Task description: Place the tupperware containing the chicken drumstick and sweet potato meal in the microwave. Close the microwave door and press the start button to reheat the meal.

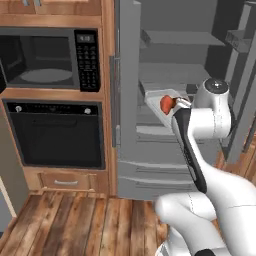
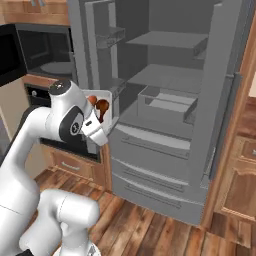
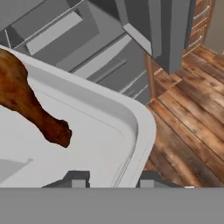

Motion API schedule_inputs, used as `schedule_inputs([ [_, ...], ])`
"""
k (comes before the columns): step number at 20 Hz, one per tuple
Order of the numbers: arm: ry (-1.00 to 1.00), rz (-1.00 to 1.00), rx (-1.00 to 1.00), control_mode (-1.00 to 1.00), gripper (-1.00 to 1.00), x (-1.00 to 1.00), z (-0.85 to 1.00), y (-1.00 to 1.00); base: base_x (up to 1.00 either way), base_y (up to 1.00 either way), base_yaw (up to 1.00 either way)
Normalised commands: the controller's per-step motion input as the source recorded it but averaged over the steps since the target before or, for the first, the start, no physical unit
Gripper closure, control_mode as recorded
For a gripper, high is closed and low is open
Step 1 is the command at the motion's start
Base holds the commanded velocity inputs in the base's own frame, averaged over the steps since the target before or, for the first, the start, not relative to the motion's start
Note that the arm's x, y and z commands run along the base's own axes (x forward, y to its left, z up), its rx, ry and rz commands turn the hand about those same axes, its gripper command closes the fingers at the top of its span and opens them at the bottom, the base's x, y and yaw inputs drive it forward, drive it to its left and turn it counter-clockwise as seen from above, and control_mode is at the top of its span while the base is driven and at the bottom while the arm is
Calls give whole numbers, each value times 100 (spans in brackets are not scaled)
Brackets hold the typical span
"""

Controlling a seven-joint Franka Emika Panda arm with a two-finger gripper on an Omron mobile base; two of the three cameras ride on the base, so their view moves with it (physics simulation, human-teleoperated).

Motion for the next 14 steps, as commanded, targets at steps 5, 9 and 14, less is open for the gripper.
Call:
schedule_inputs([
  [5,0,0,0,100,100,0,0,0,-47,27,44],
  [9,0,0,0,100,100,0,0,0,3,62,31],
  [14,0,0,0,100,100,0,0,0,43,62,10],
])
